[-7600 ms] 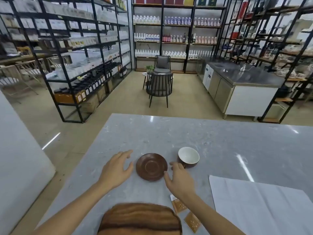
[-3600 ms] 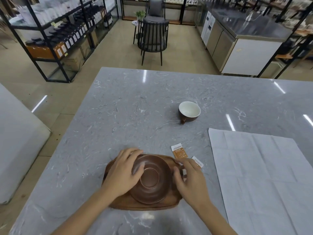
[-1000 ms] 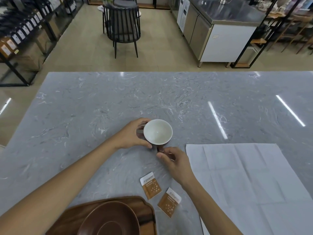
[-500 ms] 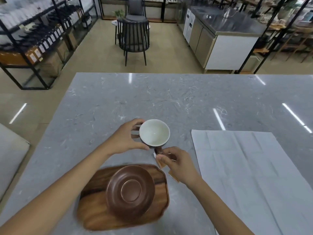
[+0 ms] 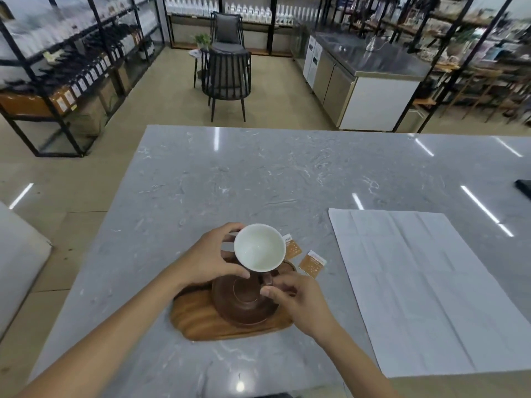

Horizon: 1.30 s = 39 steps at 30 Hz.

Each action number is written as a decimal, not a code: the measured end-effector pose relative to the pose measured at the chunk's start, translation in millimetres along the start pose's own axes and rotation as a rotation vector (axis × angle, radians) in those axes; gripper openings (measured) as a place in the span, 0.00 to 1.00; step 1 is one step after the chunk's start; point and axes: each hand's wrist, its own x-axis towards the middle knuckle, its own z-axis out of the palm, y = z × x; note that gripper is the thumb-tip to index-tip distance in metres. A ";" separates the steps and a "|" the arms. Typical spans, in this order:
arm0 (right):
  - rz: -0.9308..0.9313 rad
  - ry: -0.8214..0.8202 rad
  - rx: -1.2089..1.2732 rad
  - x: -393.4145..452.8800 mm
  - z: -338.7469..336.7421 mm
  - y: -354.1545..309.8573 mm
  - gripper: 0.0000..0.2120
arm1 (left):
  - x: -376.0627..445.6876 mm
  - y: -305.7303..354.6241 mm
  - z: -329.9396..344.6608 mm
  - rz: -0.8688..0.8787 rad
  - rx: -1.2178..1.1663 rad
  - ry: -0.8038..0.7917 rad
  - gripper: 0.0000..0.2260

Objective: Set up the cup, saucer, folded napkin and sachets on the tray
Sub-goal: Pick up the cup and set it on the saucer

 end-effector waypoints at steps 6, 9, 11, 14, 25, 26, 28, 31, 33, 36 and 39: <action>0.039 -0.015 -0.021 -21.8 16.9 7.2 0.16 | -22.2 -19.4 10.5 -0.045 -0.053 -0.016 0.41; 0.088 -0.023 -0.021 -26.8 23.2 11.4 0.10 | -30.7 -27.2 14.8 -0.060 -0.064 -0.016 0.41; 0.102 -0.028 -0.029 -28.9 26.4 12.9 0.08 | -34.7 -31.7 16.2 -0.067 -0.067 -0.015 0.41; 0.104 -0.044 -0.034 -30.9 29.1 13.9 0.07 | -38.1 -34.8 17.4 -0.080 -0.054 -0.016 0.41; 0.162 -0.047 -0.035 -38.5 36.0 15.7 0.05 | -44.6 -40.3 18.7 -0.070 -0.065 -0.050 0.40; 0.167 -0.047 -0.040 -38.0 36.2 15.1 0.05 | -43.9 -40.3 18.1 -0.067 -0.063 -0.062 0.40; 0.167 -0.046 -0.047 -37.1 37.5 13.8 0.06 | -42.5 -41.0 16.7 -0.065 -0.063 -0.082 0.41; 0.162 -0.027 -0.033 -36.7 40.0 13.8 0.07 | -41.7 -42.8 15.7 -0.063 -0.082 -0.104 0.41; 0.171 -0.019 -0.035 -37.0 40.7 15.1 0.08 | -42.8 -42.9 16.2 -0.064 -0.093 -0.118 0.41; 0.168 -0.040 -0.050 -38.6 38.6 15.3 0.10 | -47.6 -42.4 17.9 -0.066 -0.086 -0.106 0.42; 0.127 -0.008 -0.052 -39.4 27.8 14.1 0.11 | -54.2 -45.0 18.5 -0.060 -0.068 -0.037 0.41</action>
